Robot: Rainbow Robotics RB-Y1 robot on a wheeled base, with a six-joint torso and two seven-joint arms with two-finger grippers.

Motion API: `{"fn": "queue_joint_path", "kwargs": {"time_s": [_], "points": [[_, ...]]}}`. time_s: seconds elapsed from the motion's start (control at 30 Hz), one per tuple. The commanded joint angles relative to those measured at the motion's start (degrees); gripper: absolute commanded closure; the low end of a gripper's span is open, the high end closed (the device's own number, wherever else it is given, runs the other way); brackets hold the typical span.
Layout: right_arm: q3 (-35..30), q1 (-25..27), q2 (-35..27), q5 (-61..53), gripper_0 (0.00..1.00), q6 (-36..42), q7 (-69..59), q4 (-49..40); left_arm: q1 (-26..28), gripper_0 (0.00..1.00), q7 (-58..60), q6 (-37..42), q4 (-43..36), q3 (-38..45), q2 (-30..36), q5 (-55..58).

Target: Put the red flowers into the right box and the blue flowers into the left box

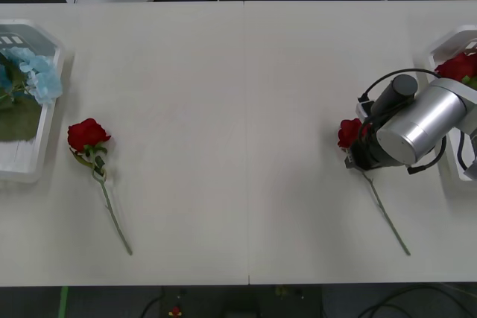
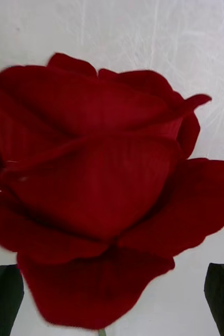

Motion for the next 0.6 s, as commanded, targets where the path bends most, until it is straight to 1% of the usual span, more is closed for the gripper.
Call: {"fn": "queue_joint_path", "kwargs": {"time_s": [0.03, 0.13, 0.17, 0.27, 0.4, 0.6], "points": [[-0.2, 0.2, 2.2, 0.7, 0.00, -1.1, 2.8, 1.0, 7.8, 0.00, 9.1, -0.3, -2.4, -2.6, 2.2, 13.7], [-0.2, 0.2, 2.5, 0.5, 0.00, -1.1, 2.8, 1.0, 10.4, 0.00, 14.9, -1.3, -2.4, -5.6, 2.2, 20.1], [-0.3, 0.2, 2.7, 0.5, 0.00, -1.1, 2.8, 1.0, 11.4, 0.00, 18.7, -1.8, -2.6, -7.1, 2.2, 22.1], [-0.3, 0.2, 3.0, 0.8, 0.00, -1.0, 3.0, 1.0, 13.2, 0.00, 24.5, -3.9, -4.2, -10.9, 2.2, 23.3], [-0.2, -0.1, 4.2, 1.2, 0.00, -1.6, 3.2, 2.9, 15.8, 0.00, 35.3, -8.1, -7.9, -17.1, 2.2, 21.9], [-0.2, -1.1, 6.2, 1.2, 0.00, -2.7, 3.9, 6.4, 15.9, 0.00, 45.8, -12.2, -12.2, -26.7, 2.2, 16.0]]}}
